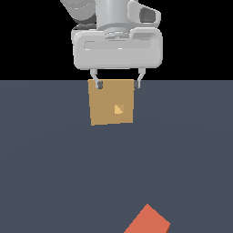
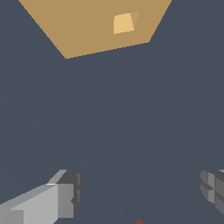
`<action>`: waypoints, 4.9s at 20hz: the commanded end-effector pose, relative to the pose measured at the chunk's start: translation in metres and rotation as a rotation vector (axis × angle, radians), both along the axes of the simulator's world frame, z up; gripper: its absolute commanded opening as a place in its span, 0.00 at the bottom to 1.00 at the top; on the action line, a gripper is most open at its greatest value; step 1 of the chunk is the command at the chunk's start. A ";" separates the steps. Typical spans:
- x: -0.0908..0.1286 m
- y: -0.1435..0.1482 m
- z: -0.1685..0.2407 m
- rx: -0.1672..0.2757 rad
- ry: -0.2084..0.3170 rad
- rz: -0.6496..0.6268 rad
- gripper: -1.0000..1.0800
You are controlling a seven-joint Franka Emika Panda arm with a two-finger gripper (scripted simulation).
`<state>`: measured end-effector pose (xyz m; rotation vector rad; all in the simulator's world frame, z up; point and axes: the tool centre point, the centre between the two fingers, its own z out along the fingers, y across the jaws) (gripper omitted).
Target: Insert the peg into the horizontal hole in a box.
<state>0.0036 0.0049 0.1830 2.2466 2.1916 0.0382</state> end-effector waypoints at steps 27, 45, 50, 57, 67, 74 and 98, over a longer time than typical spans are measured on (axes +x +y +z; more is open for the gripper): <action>-0.046 -0.287 -0.110 -0.008 0.023 -0.750 0.96; -0.058 -0.301 -0.147 -0.007 0.025 -0.795 0.96; -0.057 -0.300 -0.165 -0.006 0.025 -0.794 0.96; -0.056 -0.300 -0.167 -0.006 0.024 -0.793 0.00; -0.053 -0.297 -0.166 -0.007 0.024 -0.779 0.00; -0.016 -0.253 -0.158 -0.009 0.023 -0.624 0.00; 0.040 0.038 -0.116 -0.017 0.018 0.203 0.00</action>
